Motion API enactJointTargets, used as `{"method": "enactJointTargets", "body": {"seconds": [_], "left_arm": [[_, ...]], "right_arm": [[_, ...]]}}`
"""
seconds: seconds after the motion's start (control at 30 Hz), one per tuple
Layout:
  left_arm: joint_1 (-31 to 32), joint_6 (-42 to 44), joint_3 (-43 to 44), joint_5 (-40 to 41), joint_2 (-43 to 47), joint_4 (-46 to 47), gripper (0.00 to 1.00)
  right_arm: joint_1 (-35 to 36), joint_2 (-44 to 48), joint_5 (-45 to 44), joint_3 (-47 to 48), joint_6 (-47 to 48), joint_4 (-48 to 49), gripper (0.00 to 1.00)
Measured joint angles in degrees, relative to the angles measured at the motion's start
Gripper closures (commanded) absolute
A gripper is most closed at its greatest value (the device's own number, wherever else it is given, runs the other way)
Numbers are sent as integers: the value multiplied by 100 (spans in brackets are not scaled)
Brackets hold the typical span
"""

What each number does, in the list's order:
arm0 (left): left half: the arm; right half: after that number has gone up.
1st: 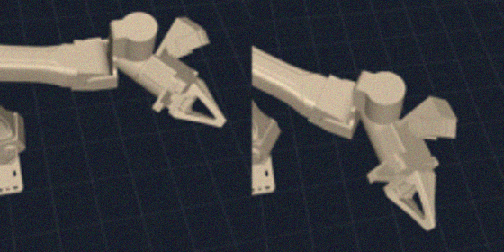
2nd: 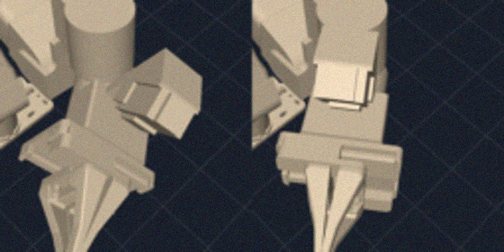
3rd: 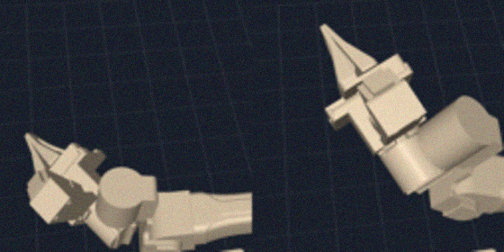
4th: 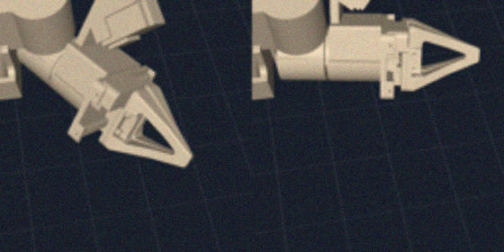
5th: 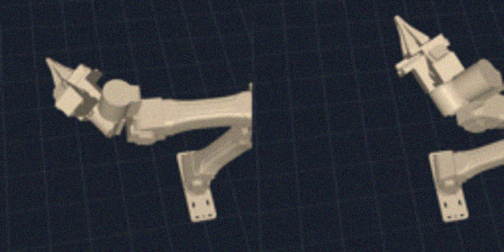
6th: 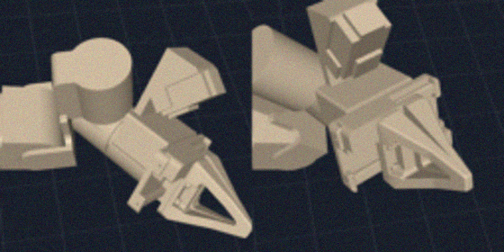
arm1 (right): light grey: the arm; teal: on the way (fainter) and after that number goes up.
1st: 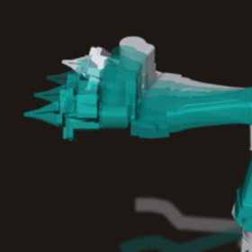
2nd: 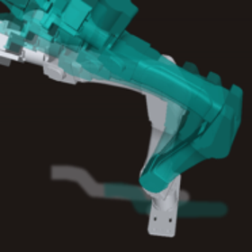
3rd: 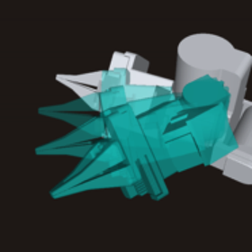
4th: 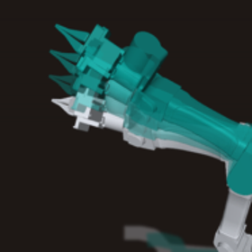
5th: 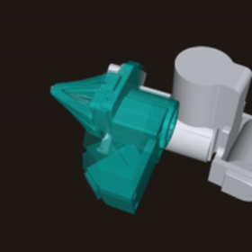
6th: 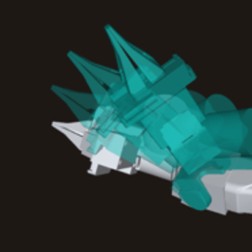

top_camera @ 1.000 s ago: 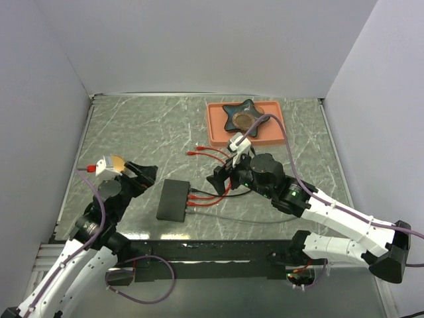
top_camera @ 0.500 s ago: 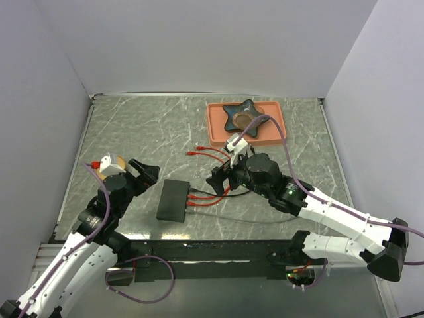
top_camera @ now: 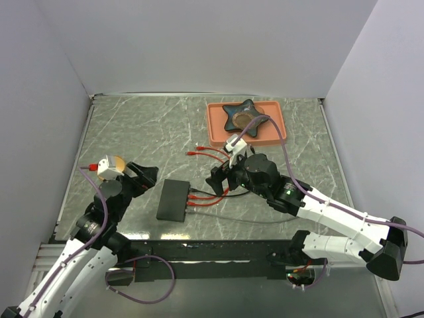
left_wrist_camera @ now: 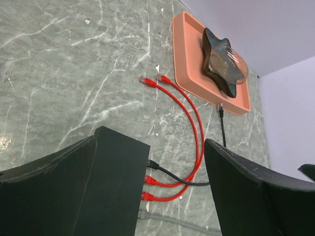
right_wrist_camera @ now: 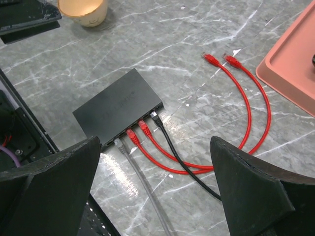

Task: Insert the plug into the switch port

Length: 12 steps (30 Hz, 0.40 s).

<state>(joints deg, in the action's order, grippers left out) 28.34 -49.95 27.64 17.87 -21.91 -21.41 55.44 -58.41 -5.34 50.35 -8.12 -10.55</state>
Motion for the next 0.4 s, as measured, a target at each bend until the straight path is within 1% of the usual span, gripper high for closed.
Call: {"method": "enactJointTargets", "body": {"seconds": [0.23,0.33,0.4], "left_arm": [[0,199,-348,-149,50,310,4],[0,278,-396,-151,-59,457,4],[0,398,-424,-203,-153,542,4]], "right_arm": [[0,-15,-621,11,-37,-37,1],[0,-24,-728,11,-11,33,1],[2,-20,-748,-24,44,264,1]]}}
